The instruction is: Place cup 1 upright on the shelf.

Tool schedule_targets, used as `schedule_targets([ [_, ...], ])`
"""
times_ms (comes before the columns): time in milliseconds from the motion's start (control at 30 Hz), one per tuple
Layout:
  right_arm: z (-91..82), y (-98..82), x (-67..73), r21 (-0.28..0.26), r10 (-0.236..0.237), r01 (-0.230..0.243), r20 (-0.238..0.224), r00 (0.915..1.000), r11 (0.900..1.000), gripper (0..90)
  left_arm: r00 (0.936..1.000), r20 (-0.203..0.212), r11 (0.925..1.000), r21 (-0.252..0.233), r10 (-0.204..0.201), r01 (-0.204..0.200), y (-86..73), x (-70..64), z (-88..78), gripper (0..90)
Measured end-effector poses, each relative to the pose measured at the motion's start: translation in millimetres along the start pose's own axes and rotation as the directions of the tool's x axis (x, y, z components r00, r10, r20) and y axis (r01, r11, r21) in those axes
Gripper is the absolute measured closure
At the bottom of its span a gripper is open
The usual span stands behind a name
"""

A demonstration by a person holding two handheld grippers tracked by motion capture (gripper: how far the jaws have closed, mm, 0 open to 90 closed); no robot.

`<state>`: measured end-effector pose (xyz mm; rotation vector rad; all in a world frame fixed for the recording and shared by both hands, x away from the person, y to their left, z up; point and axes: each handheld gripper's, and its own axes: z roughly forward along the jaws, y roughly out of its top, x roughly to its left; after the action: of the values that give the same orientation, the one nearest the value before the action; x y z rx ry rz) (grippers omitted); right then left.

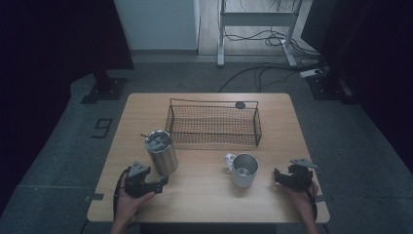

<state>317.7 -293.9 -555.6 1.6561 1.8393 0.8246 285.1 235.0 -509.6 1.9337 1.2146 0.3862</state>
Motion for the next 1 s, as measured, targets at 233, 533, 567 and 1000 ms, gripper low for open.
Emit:
schedule_targets([
  [233,0.0,0.0,0.0,0.000,0.000,0.000,0.000,1.0000,1.000,12.8,1.0000,0.001,1.0000,0.002,0.000,0.000,-0.5,-0.4,0.8,13.6],
  [533,0.0,0.0,0.1,0.000,0.000,0.000,0.000,1.0000,1.000,12.8,1.0000,-0.001,1.0000,-0.001,-0.007,0.007,-0.6,1.7,-0.6,13.6],
  [567,0.0,0.0,0.1,0.000,0.000,0.000,0.000,1.0000,1.000,12.8,1.0000,-0.001,1.0000,-0.001,-0.007,0.007,-0.6,1.7,-0.6,13.6],
  [1000,0.0,0.0,-0.1,0.000,0.001,-0.001,0.000,1.0000,1.000,12.8,0.9997,-0.017,0.9999,-0.005,-0.015,0.015,-1.9,3.1,-3.3,13.6],
])
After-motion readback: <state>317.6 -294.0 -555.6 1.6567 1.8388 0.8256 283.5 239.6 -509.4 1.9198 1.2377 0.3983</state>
